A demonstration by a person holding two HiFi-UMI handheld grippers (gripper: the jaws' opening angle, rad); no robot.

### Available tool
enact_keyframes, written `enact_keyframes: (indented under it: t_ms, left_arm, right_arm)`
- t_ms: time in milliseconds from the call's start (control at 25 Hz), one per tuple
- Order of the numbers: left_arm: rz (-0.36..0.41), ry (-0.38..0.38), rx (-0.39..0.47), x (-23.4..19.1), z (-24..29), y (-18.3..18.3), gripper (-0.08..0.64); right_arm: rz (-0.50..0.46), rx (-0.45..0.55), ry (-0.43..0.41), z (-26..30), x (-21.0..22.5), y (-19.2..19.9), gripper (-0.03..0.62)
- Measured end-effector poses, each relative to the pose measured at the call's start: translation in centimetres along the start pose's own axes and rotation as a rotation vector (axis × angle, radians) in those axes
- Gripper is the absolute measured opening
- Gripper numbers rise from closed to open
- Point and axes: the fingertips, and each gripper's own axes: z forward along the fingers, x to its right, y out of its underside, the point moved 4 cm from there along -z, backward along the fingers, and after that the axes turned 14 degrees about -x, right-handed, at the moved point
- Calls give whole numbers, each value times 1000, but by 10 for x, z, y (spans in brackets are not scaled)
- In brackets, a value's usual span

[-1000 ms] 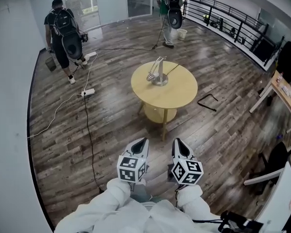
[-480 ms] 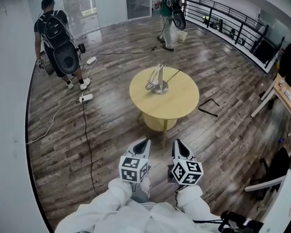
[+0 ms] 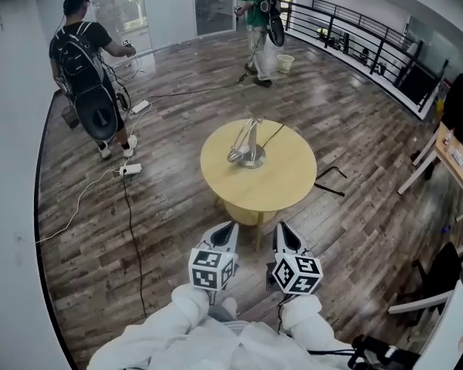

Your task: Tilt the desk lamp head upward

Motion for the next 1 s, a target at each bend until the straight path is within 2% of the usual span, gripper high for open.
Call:
enact_keyframes:
  t_ms: [520,1000]
  left_arm:
    - [11,-5,-11,-64,70,-46,0]
    - [8,16,-41,-88,112,-60,0]
  right_arm:
    - [19,8,9,93,15,-39,18]
    - [29,-8,35,139,34,-59,17]
